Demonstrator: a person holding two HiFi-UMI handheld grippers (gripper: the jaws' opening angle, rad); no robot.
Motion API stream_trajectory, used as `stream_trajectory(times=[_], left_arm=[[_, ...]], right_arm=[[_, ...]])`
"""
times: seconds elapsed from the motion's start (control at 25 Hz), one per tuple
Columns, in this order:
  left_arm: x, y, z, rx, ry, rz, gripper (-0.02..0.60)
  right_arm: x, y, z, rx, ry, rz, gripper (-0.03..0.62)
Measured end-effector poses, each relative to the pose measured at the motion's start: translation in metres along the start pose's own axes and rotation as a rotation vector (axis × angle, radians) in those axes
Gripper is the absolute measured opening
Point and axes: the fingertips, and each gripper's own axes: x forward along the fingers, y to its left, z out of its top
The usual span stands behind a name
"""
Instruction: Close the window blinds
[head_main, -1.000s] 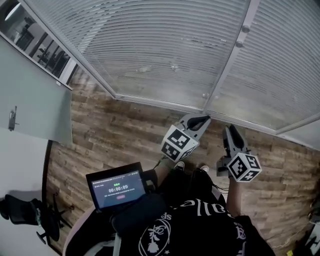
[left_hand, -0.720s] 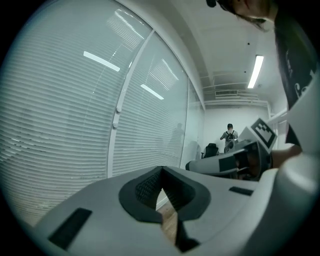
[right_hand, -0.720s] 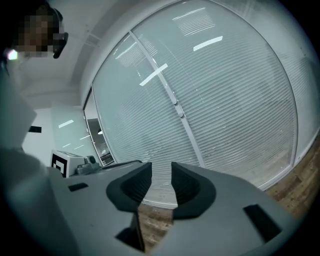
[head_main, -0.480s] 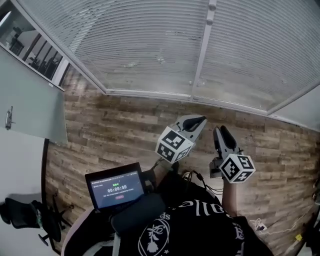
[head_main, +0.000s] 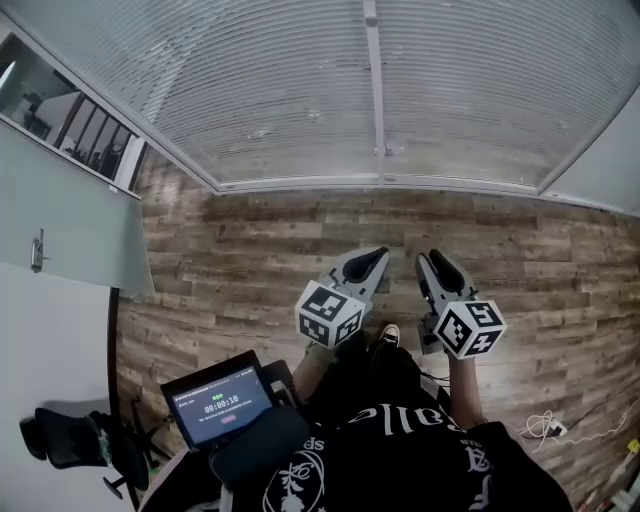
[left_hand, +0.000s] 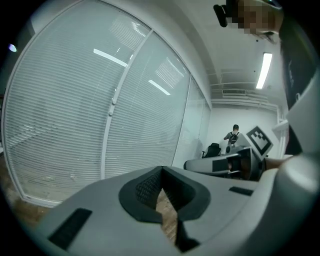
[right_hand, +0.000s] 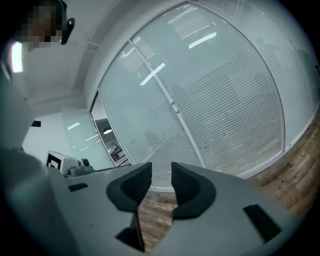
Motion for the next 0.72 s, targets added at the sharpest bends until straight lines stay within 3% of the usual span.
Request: stream_trajectory(times=[0.36, 0.72], left_arm=[[-0.060, -0.001, -0.001, -0.003, -0.048, 0.008, 0.005], [-0.171, 0.029, -0.026, -0.012, -0.061, 0.014, 0.005]], right_arm=[[-0.013, 0.055, -0.015, -0.050, -0.012, 0.013, 0.133], [-0.006, 0.132, -0.058, -0.036, -0.033, -0.030, 0.133]])
